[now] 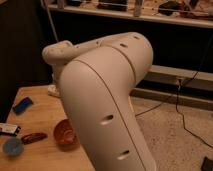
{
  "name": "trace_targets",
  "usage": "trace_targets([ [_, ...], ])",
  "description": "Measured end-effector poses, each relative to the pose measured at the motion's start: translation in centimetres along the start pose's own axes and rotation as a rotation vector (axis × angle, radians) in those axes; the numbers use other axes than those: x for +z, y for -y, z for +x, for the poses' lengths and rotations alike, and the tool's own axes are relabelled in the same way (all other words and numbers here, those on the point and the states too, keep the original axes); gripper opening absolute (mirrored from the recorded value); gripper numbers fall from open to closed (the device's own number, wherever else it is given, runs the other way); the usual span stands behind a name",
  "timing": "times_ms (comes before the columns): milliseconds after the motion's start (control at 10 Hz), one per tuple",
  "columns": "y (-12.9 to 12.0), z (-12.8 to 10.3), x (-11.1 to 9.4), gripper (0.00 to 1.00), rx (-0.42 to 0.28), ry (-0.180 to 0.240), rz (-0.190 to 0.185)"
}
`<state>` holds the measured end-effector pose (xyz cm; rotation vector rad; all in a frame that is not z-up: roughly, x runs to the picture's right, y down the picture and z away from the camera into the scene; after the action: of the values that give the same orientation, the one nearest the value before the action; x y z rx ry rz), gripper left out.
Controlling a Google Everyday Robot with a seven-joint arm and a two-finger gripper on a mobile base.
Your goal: Move the arm in a circular motion
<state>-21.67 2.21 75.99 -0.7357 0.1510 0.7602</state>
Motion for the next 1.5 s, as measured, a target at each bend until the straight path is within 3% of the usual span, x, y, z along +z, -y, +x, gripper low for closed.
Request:
trace_targets([
  [400, -0.09, -0.05, 0.00, 0.78, -0.001, 0.000, -0.001],
  [1500, -0.13, -0.03, 0.20, 0.80, -0.001, -0.003, -0.002],
])
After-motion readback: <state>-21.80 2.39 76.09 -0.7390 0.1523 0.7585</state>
